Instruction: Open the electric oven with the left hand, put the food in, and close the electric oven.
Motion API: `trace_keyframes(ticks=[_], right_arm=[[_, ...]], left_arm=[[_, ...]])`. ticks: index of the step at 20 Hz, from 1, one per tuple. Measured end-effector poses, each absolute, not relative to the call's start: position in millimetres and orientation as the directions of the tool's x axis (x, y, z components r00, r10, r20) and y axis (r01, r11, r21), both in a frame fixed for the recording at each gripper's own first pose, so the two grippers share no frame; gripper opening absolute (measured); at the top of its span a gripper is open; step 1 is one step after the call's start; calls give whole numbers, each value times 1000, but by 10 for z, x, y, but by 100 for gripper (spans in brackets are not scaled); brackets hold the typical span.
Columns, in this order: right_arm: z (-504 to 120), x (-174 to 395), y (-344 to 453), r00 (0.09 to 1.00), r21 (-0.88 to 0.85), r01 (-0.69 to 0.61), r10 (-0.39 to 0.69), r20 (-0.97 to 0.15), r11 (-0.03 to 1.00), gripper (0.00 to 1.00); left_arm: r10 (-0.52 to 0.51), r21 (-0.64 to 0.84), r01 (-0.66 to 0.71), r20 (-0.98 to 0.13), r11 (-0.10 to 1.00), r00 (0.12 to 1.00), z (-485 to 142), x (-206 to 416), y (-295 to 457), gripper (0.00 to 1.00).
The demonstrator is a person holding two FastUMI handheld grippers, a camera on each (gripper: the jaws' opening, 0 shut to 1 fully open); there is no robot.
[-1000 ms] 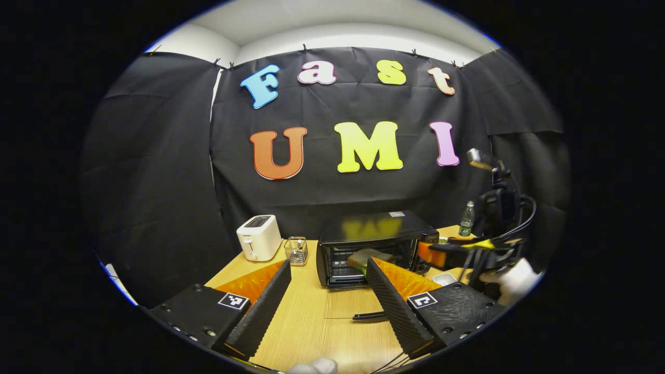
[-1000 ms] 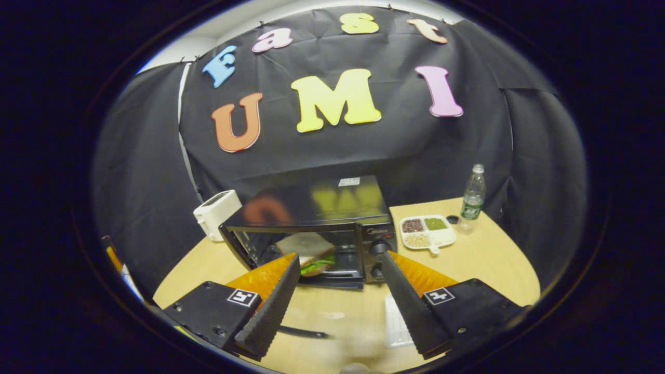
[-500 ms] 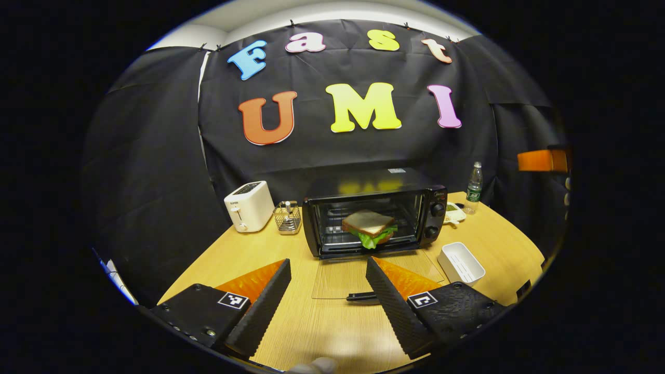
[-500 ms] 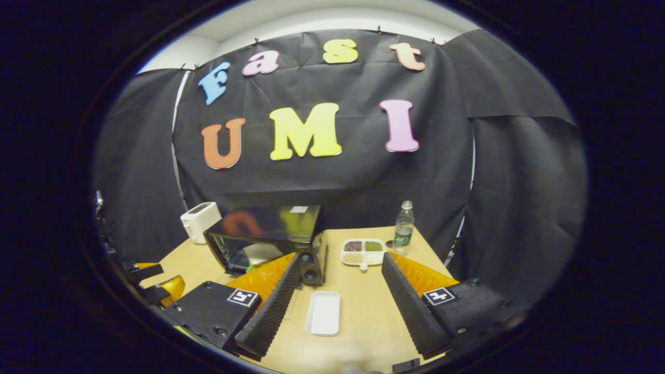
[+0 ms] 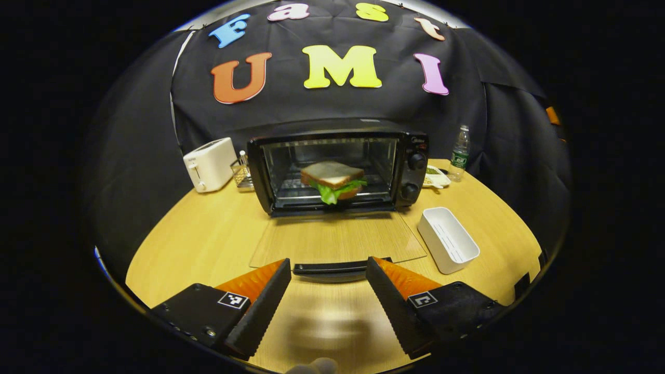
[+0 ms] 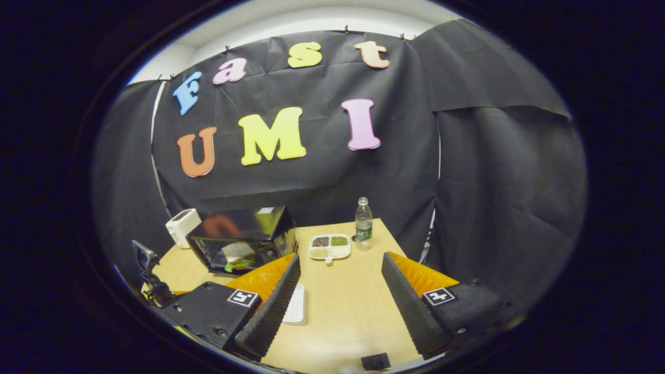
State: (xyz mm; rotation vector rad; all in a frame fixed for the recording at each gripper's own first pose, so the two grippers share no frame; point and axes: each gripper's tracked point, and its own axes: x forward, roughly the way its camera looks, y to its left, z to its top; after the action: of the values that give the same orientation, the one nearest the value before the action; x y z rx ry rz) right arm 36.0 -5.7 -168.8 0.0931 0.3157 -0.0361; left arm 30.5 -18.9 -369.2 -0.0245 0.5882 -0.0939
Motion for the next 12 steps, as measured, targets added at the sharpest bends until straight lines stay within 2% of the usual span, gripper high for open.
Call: trace_keyframes(ticks=[4, 5, 6, 12], right_arm=[[-1737, 310, -181, 944, 84, 64, -33, -329, 994, 100], [-1771, 306, -190, 941, 85, 65, -32, -336, 994, 90], [-1794, 313, -207, 939, 85, 67, -34, -343, 994, 100], [-1910, 353, -198, 928, 100, 65, -23, -371, 993, 100]], left_arm=[[-83, -78, 44, -618, 996, 782, -4013, 314, -234, 96], [-84, -82, 41, -625, 996, 776, -4065, 320, -246, 96], [-78, -79, 37, -630, 996, 772, -4104, 334, -245, 96], [-81, -59, 56, -633, 997, 770, -4174, 452, -313, 96]])
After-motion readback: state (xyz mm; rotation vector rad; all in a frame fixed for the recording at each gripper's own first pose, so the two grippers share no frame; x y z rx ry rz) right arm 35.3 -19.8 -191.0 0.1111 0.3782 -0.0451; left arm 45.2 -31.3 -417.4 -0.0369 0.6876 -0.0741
